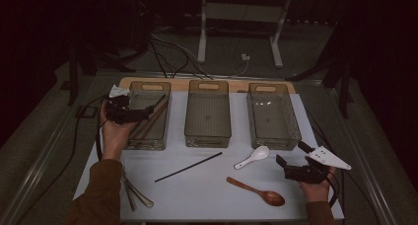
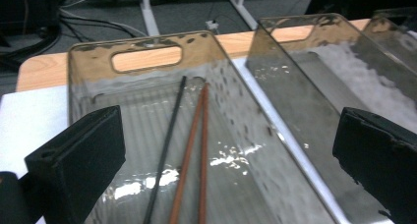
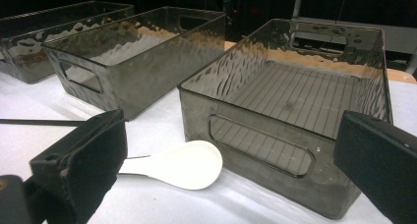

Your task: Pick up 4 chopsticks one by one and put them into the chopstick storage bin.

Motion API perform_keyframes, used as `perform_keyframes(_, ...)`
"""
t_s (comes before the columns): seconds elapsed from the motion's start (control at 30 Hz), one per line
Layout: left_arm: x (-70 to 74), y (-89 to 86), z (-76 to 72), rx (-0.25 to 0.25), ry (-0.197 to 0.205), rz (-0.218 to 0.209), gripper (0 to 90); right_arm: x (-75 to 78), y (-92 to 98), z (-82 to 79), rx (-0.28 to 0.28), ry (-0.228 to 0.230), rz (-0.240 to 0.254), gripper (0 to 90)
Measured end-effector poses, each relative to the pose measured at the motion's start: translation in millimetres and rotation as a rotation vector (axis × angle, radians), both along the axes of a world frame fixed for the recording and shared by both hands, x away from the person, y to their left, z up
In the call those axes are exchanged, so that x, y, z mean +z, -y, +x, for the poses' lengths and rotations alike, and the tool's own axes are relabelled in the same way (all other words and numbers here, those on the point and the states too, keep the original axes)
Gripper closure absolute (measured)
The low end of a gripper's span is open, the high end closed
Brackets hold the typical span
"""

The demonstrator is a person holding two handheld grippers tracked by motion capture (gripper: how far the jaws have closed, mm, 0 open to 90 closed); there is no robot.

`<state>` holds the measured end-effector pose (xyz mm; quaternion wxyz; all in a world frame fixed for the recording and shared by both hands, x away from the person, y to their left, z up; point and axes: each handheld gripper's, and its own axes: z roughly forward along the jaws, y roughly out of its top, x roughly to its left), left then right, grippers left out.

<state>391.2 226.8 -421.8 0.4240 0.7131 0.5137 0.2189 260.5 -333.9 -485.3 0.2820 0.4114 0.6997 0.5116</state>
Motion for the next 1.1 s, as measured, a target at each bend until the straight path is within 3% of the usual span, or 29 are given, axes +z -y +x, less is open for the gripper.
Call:
perform_keyframes(0.73, 1.2, 56.0, -34.7, -0.219, -0.001, 0.008, 0.7, 0.0, -0.7, -0.1, 0.0, 0.0, 0.001, 0.2)
perform_keyframes(1.1, -6.0, 72.3, -47.6, -0.267, -0.002, 0.0, 0.7, -0.1, -0.9, 0.1, 0.002, -0.001, 0.001, 0.2)
